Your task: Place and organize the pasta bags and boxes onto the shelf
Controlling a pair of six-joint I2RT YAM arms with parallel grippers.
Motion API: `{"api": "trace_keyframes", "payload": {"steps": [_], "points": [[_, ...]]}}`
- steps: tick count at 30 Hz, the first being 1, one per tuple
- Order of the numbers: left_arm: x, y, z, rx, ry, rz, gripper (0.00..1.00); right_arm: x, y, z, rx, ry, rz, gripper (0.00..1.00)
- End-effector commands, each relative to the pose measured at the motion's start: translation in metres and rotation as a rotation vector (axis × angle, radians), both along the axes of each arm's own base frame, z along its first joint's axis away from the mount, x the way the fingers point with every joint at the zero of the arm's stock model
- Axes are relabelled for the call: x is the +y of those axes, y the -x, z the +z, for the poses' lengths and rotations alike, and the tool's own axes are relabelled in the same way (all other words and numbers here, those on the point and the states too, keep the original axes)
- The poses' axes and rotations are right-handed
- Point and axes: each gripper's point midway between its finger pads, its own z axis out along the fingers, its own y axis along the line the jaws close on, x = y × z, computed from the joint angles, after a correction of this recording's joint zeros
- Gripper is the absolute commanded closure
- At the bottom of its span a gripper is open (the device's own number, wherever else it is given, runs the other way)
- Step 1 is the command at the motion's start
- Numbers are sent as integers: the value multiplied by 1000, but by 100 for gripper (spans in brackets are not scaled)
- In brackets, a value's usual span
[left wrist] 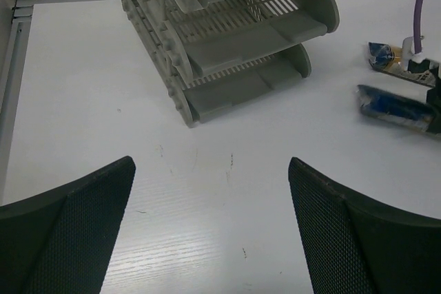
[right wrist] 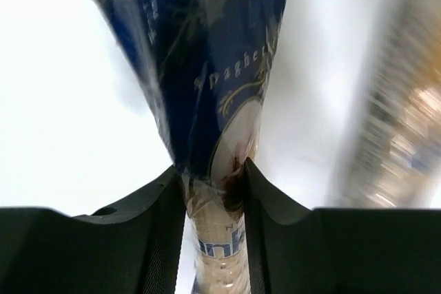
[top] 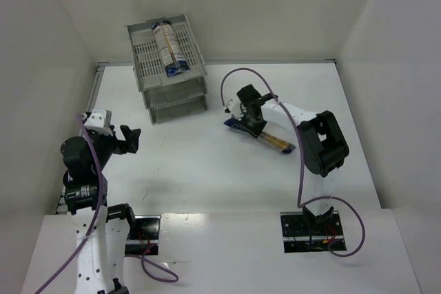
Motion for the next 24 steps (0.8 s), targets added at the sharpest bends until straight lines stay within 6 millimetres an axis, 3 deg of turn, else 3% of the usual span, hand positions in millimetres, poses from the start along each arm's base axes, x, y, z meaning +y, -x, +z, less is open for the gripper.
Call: {"api": "trace_keyframes", "payload": {"steps": [1,2,3,4,6,9,10,13,14,18,24], "points": [[-4,-3,8,-33,11,-22,1,128,73,41,198,-386,97,91],[-4,-3,8,-33,11,-22,1,149,80,54,217,-446,70,75],[-3,-4,6,-24,14,-22,1,164,86,57,234,-475,75,11],[-3,-4,10,-33,11,-22,1,179,95,60,248,-489,102,5],[-3,-4,10,-33,11,-22,1,186,84,60,196,-476,104,0],[-6,-2,12,-27,23,-31,1,169,61,54,72,-373,94,0],[-6,-2,12,-27,23,-31,1,165,63,53,81,-356,107,0],[-6,-1,10,-18,26,-31,1,180,93,66,108,-374,268,0],[-4,0,12,-27,23,-21,1,184,113,59,106,-330,332,0],[-4,0,12,-27,23,-21,1,195,160,53,179,-331,440,0],[-1,0,12,-27,23,-12,1,215,149,41,164,-349,374,0]]}}
